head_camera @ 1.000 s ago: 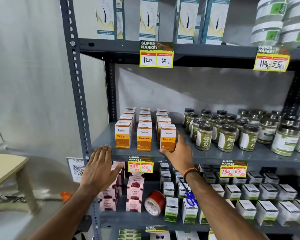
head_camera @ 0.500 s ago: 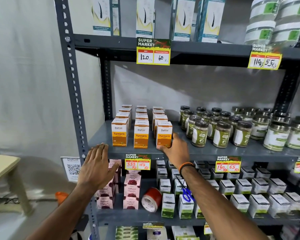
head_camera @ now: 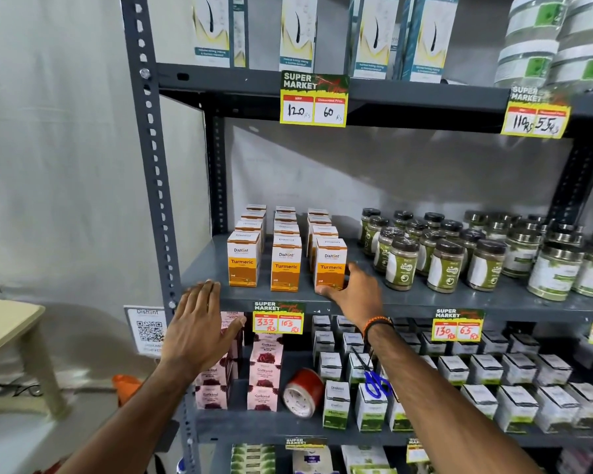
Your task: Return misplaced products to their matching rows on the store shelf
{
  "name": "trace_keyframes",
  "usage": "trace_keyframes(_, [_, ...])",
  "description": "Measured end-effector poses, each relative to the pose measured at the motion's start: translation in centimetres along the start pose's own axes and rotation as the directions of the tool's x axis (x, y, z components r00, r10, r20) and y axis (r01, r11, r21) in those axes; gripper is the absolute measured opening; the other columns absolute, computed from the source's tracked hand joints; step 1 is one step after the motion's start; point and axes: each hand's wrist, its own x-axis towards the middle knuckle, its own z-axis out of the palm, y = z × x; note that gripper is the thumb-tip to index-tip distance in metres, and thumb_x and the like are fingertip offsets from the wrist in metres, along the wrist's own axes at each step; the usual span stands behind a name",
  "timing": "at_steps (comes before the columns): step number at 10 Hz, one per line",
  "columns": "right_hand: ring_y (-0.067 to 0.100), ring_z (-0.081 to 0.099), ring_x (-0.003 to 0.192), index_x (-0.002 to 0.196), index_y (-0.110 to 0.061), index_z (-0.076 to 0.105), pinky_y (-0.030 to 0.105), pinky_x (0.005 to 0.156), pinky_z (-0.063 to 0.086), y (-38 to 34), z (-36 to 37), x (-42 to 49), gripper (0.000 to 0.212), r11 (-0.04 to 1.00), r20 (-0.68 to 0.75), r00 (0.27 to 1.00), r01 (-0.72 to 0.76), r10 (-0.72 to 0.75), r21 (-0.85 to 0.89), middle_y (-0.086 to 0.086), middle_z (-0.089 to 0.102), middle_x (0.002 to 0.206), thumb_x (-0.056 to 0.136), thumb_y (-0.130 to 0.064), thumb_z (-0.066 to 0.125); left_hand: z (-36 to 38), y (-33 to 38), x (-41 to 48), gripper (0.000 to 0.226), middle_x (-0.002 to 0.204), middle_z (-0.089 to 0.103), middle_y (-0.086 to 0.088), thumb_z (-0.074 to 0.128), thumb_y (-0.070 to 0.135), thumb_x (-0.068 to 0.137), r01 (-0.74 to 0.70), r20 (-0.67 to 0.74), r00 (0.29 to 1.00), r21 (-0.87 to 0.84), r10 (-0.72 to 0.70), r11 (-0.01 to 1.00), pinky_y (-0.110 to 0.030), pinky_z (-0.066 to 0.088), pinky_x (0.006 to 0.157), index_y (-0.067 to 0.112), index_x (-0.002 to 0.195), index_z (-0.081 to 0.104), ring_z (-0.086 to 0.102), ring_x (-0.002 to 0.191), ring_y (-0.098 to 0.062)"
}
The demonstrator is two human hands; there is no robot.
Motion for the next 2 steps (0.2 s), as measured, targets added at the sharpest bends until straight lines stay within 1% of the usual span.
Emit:
trace_keyframes(1, [0.003,0.061,0.077,0.112,-0.022,0.064,0.021,0.076,0.052,0.19,0.22,0.04,0.054,1.000,-0.007,1.000,0.013,-0.014,-0.022,-0.007,0.075,0.100,0.072,-0.051,0.085,0.24,0.08,-0.06,0.096,0.161,0.035,-0.020,0.024,0.077,0.094,0.008,-0.015,1.000,-0.010,-0.008,1.000,-0.051,0.019,0.122,0.003,0.155,0.029,0.029,0.150,-0.035])
trace_keyframes(2, [0.005,0.062,0.079,0.115,-0.020,0.063,0.022,0.078,0.053,0.16,0.07,0.32,0.059,1.000,0.002,1.000,0.002,-0.002,-0.011,-0.004,0.075,0.104,0.071,-0.052,0.086,0.24,0.21,-0.03,0.097,0.161,0.033,-0.020,0.022,0.077,0.094,0.030,-0.008,1.000,-0.033,-0.030,0.999,-0.051,0.017,0.123,0.003,0.155,0.028,0.027,0.150,-0.035])
